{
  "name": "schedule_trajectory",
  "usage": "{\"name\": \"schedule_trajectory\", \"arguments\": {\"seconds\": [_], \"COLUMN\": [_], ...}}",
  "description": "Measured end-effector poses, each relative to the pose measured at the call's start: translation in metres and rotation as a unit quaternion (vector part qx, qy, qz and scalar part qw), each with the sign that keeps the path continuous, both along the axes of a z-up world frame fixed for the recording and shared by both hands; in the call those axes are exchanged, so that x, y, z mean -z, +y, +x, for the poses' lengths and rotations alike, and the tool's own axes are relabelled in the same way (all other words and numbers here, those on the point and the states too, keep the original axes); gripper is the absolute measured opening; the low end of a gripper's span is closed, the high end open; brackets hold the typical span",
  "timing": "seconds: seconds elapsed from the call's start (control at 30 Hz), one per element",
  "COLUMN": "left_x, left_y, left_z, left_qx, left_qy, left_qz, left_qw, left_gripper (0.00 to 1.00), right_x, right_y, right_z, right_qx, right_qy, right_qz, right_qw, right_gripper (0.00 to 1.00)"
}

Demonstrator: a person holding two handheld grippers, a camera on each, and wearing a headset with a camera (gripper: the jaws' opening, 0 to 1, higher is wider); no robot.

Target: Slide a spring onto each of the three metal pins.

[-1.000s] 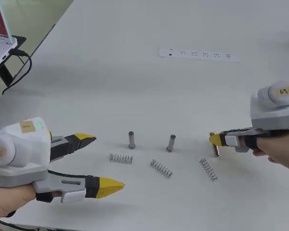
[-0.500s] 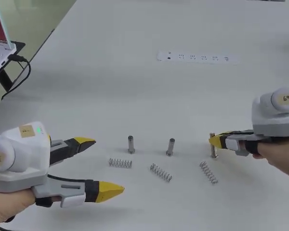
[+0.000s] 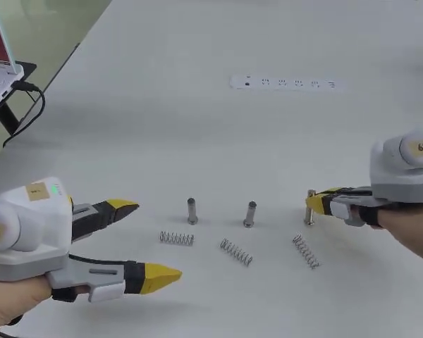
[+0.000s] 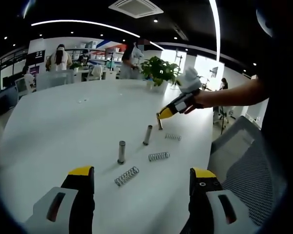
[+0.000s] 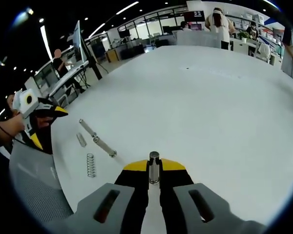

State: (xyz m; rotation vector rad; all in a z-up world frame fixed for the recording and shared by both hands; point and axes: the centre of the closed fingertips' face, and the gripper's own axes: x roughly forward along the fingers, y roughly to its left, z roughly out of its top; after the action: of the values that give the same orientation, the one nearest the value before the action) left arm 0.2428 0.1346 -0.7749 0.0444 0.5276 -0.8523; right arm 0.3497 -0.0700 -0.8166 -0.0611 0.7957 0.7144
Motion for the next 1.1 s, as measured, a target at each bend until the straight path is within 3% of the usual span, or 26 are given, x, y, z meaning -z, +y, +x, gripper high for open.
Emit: {"name": "schedule_trajectory", "arguments": {"seconds": [0.53, 0.9, 1.1], "left_x": [0.000, 0.001, 0.001], "left_y": [0.000, 0.001, 0.002], "left_z": [0.001, 0.000, -0.001], "left_qx": [0.000, -0.001, -0.002], "left_qy": [-0.001, -0.001, -0.001], "left_qz": [0.000, -0.001, -0.003], "left_qw": [1.0000, 1.0000, 1.0000], "left_gripper": [0.76, 0.76, 0.76], "right_x": [-0.003, -0.004, -0.004], "right_y": [0.000, 0.000, 0.001], "right_z": [-0.008, -0.017, -0.019], "right_qx": [-0.015, -0.063, -0.074], "right_qy": [-0.019, -0.046, -0.046], "right_qz": [-0.013, -0.057, -0.070], "right_qw": [0.9996, 0.9953, 0.9938], "right_gripper": [0.04, 0.05, 0.05]}}
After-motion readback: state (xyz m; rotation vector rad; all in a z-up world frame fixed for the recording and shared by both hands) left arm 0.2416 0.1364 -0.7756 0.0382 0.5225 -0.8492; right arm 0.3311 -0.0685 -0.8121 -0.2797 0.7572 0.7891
